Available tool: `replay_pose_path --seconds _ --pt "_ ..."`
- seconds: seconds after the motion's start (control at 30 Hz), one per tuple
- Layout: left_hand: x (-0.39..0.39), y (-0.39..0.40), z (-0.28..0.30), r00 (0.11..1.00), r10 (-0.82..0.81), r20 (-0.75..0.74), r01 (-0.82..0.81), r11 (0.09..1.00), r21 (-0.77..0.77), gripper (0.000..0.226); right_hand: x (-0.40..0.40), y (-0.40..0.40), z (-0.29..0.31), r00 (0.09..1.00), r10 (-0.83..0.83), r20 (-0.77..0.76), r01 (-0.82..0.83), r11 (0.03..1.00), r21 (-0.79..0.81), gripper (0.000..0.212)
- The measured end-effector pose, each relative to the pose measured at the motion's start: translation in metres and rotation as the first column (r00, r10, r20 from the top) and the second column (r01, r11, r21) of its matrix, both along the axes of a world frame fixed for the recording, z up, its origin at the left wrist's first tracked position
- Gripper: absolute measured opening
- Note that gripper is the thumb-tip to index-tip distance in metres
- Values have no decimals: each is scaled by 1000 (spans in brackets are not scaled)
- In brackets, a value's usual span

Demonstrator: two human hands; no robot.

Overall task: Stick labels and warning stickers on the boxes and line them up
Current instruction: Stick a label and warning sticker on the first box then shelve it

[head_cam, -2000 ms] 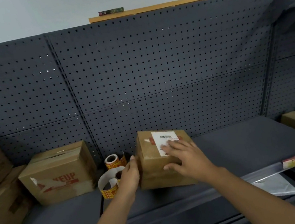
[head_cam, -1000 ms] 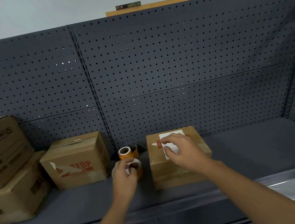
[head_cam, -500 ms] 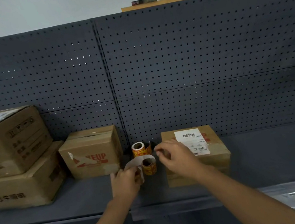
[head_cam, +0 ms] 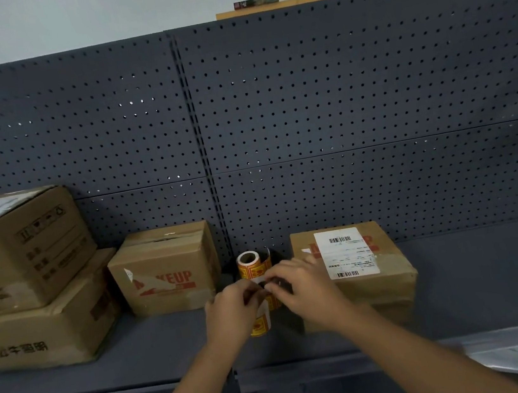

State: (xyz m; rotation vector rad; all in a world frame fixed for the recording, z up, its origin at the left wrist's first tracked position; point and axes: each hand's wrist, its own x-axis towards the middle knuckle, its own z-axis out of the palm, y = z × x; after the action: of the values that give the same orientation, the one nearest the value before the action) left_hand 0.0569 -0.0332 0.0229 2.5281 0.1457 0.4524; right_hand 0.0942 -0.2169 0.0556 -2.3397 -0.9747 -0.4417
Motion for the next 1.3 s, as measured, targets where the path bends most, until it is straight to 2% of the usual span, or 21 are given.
replay_pose_path --seconds 0.1,0.17,0.23,0.37,0.47,0.53,0.6,0.77,0.93,1.03,1.1,1.2,1.3 --pt "1 -2 5 1000 -30 7 30 1000 -6 13 0 4 -2 1000 1 0 -1 1000 -23 26" --pt "0 -1 4 999 -30 -21 31 998 51 14 0 5 -4 1000 -13 3 13 1000 -21 24" --pt "0 4 -2 996 -50 -71 61 985 162 20 0 4 -7 999 -34 10 34 999 -17 22" --pt "-4 13 -11 964 -152 -220 204 950 235 29 1 0 -8 998 -61 2 60 998 12 20" --pt "-6 18 -13 943 -97 -319 245 850 466 30 1 1 -7 998 -59 -4 59 998 -18 21" --pt "-7 18 -13 949 -50 -312 217 822 526 32 0 1 -7 999 -53 -1 53 998 -34 22" --pt "-9 18 -10 965 -38 -261 173 838 518 37 -1 2 -7 999 -46 11 46 998 -35 22" --pt "-7 15 2 987 -118 -106 149 922 357 35 -1 5 -8 1000 -25 13 26 999 -22 22" --pt "-2 10 4 988 -148 41 136 968 209 15 -3 9 -9 1000 -11 -5 11 999 34 18" --pt "1 8 2 991 -120 56 110 982 156 23 -3 10 -8 1000 8 -21 -7 999 51 18" --pt "4 13 -1 989 -142 32 141 989 44 24 -1 10 -9 1000 14 -22 -13 998 55 19" --pt "2 16 1 964 -253 76 264 910 -320 20 0 9 -10 1000 17 -20 -16 999 38 22" --pt "-3 13 11 959 -260 112 282 861 -424 31 0 10 -12 1000 29 2 -29 1000 -8 26"
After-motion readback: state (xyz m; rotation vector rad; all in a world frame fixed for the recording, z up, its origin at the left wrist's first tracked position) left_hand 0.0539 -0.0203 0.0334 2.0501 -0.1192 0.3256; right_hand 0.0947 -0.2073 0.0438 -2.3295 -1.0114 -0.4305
